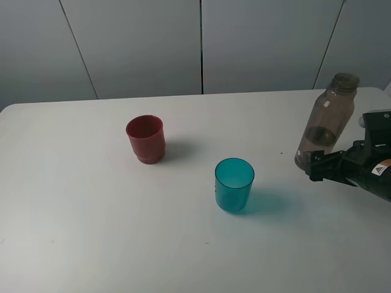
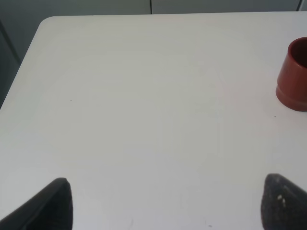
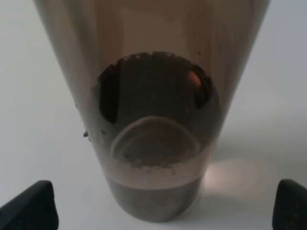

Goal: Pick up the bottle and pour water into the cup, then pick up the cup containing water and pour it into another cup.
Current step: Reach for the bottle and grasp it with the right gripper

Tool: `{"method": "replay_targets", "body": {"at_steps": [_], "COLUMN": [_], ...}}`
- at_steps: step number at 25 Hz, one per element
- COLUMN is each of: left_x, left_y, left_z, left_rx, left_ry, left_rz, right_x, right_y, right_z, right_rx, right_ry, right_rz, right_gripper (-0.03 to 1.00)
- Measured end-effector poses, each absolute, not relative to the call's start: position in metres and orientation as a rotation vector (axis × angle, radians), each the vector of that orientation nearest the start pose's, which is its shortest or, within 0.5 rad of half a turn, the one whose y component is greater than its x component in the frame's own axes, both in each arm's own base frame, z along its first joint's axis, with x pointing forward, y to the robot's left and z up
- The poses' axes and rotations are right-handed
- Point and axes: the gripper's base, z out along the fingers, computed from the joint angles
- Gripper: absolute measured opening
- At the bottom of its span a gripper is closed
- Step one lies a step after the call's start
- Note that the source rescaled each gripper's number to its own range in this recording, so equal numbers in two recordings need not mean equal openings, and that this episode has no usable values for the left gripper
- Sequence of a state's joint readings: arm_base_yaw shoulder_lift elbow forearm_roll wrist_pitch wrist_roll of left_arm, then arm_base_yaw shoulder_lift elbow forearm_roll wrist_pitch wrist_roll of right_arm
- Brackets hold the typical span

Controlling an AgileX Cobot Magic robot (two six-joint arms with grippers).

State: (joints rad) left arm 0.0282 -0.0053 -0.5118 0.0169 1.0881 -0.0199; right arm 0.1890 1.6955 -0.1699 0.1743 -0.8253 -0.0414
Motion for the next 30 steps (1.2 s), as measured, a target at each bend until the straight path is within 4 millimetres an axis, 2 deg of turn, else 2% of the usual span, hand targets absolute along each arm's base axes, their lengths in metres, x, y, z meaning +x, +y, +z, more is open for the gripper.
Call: {"method": "replay_targets", "body": {"at_steps": [19,25,30], "left_x": [-0.008,-0.008,-0.008], "left_y": [0.001,0.001,0.001], "left_z": [0.278,0.278,0.278], "left_rx": [-0.051,-0.051,-0.051], "left_ry": [2.054,2.054,2.054], "left_rz": [0.025,0.025,0.025], "right_x": [0.222,0.223,0.223], "right_y": [0.032,0.032,0.032], "right_z": [0.101,0.101,0.090], "right_rx": [-0.029,-0.024,0.001], "right_ry": [2.089,2.073,2.086], "right_rz": [0.054,0.056,0.063], "right_gripper": [0.91,0.91,0.91]}}
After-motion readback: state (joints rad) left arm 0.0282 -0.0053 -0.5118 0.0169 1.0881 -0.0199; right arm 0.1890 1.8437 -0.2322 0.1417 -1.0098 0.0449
